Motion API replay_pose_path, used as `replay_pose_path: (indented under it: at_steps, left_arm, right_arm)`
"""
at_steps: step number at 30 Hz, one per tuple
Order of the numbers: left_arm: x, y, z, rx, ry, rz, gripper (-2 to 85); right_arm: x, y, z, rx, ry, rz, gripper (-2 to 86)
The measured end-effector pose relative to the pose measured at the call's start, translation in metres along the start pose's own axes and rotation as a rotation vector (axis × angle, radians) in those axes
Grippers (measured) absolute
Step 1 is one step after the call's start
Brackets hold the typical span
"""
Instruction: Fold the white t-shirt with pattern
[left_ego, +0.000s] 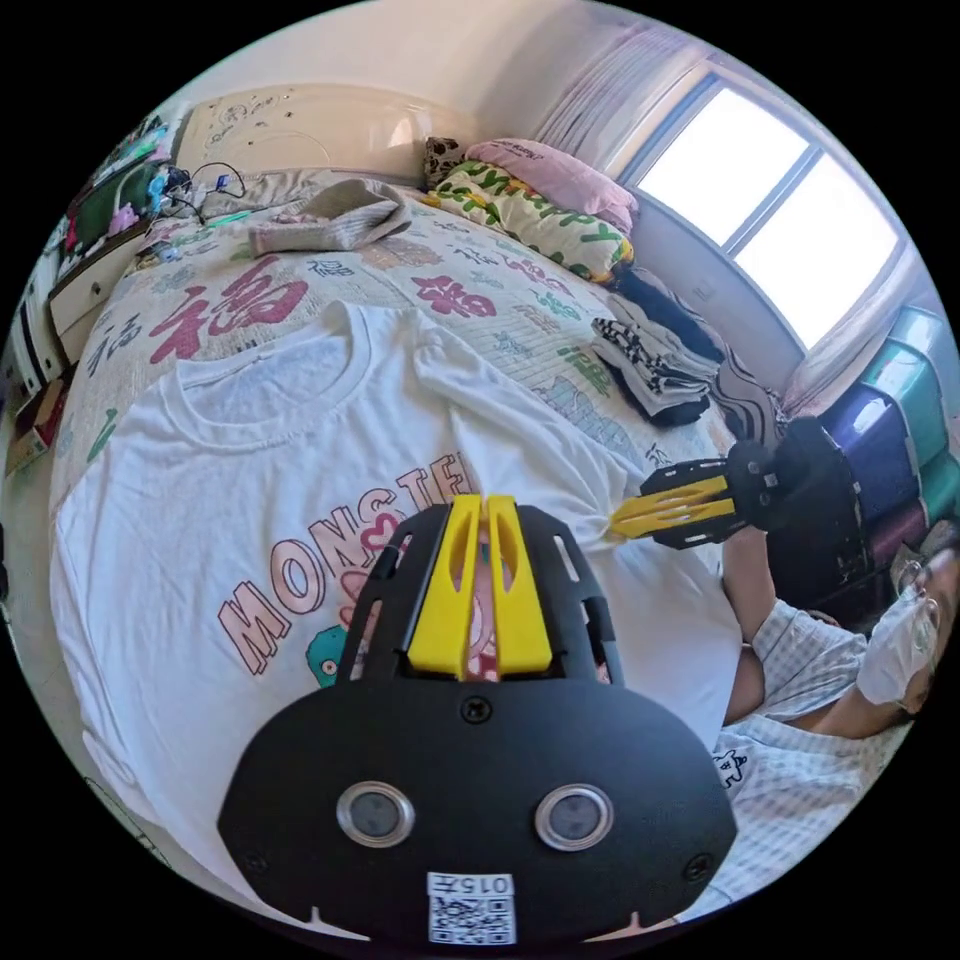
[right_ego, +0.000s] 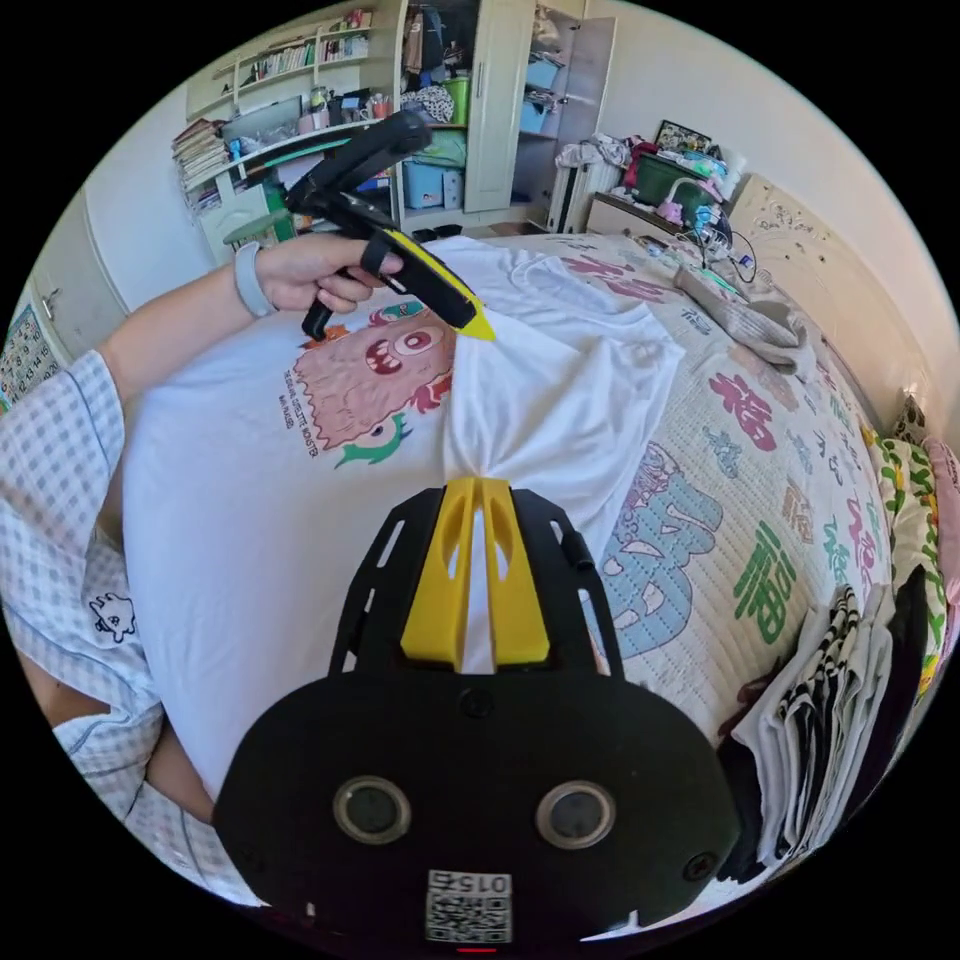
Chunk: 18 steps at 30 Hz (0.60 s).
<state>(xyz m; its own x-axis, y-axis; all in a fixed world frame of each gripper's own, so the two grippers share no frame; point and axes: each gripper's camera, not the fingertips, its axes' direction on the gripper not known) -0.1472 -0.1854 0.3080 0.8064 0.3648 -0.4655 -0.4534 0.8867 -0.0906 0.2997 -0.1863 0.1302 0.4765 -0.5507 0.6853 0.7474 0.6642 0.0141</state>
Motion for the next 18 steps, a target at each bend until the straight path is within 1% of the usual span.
replay_pose_path:
  at_steps: [2, 3, 4, 5, 6, 7, 9, 10, 11, 12, 13, 16, 18]
  left_arm:
    - [0.003, 0.012, -0.018, 0.048, 0.018, 0.008, 1.4]
    - [0.001, 0.019, -0.022, 0.027, 0.011, 0.003, 1.7]
    - [0.000, 0.021, -0.021, -0.003, 0.007, 0.002, 2.2]
    - [-0.003, 0.025, -0.017, -0.090, -0.004, 0.000, 3.1]
    - [-0.007, 0.026, -0.016, -0.158, -0.015, -0.006, 5.6]
    - [-0.010, 0.025, -0.019, -0.164, -0.027, -0.020, 6.8]
    - [-0.015, 0.014, -0.044, -0.045, -0.027, -0.024, 8.0]
    - [-0.015, 0.009, -0.050, -0.005, -0.028, -0.027, 8.1]
    - [-0.017, -0.006, -0.057, 0.062, -0.032, -0.036, 8.1]
    - [-0.019, -0.025, -0.057, 0.090, -0.040, -0.045, 8.2]
    - [-0.021, -0.036, -0.054, 0.091, -0.044, -0.051, 8.3]
    - [-0.027, -0.089, -0.022, 0.057, -0.056, -0.083, 8.7]
    - [-0.030, -0.123, 0.015, -0.004, -0.090, -0.096, 8.5]
  right_arm:
    - [0.004, 0.000, -0.002, 0.015, -0.075, -0.004, 1.0]
    - [0.006, -0.002, 0.001, -0.018, -0.139, -0.013, 1.7]
    - [0.007, -0.003, 0.003, -0.039, -0.157, -0.013, 2.9]
    - [0.010, -0.004, 0.003, -0.044, -0.156, 0.015, 5.2]
    - [0.015, -0.004, -0.003, 0.007, -0.126, 0.061, 5.8]
    - [0.017, -0.003, -0.006, 0.039, -0.112, 0.084, 6.1]
    - [0.024, -0.001, -0.015, 0.138, -0.019, 0.173, 6.1]
    - [0.024, -0.002, -0.015, 0.146, 0.019, 0.191, 6.2]
    - [0.024, -0.003, -0.013, 0.143, 0.096, 0.216, 6.3]
    - [0.022, -0.006, -0.008, 0.132, 0.153, 0.236, 6.4]
    - [0.022, -0.007, -0.005, 0.126, 0.171, 0.243, 6.4]
    - [0.019, -0.016, 0.012, 0.062, 0.162, 0.237, 6.1]
    - [0.017, -0.023, 0.024, 0.006, 0.157, 0.233, 5.2]
